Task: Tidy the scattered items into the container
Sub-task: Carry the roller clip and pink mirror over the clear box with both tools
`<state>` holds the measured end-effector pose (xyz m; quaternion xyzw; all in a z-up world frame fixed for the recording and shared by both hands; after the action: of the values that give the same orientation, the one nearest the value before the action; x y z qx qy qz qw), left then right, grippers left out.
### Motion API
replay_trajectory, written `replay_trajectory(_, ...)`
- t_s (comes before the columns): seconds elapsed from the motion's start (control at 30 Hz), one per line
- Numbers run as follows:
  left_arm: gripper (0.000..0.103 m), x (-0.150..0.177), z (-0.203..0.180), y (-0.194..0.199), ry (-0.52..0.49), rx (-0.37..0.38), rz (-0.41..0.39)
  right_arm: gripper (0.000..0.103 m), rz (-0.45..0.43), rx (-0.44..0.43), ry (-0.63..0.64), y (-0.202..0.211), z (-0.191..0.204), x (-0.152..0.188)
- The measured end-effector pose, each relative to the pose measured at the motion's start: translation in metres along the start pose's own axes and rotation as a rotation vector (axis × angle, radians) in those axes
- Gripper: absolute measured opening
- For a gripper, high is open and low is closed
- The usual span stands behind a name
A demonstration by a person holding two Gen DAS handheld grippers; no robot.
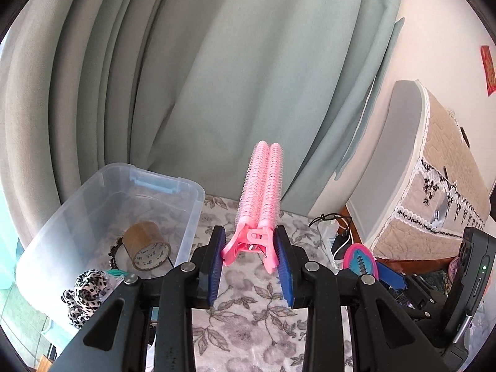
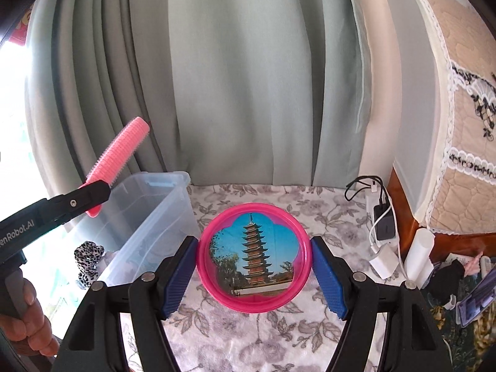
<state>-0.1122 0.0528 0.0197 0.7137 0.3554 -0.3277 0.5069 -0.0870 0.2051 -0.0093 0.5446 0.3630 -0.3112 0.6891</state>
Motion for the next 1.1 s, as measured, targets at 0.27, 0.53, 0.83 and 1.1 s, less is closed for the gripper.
replay_trajectory(0.27,0.033,-0.009,0.018,0.036,0.027,-0.007,-0.066,0.075,-0.057,-0.041,0.069,0.025,0.044,-0.018)
replay_trajectory(0.53,0.033,-0.015,0.054,0.055,0.085,-0.039,-0.103,0.075,-0.095,-0.079,0.143,0.039,0.091,-0.033)
replay_trajectory(0.83,0.033,-0.012,0.098,0.064,0.151,-0.088,-0.114,0.075,-0.099,-0.146,0.204,0.034,0.141,-0.040)
replay_trajectory(1.1,0.033,-0.009,0.122,0.064,0.179,-0.120,-0.117,0.075,-0.082,-0.183,0.228,0.024,0.166,-0.042)
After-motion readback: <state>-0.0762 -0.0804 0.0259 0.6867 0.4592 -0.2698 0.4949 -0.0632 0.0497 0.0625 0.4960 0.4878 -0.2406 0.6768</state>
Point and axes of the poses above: each gripper's, at about its wrist camera, not at the fingertips, and y roughly against the way its jaws point, z to its left, x to its underside, the point moved 8 cm from there along -y, roughly the way its jaws point, and after that the axes turned 3 degrees about -x, right-handed, at the moved point
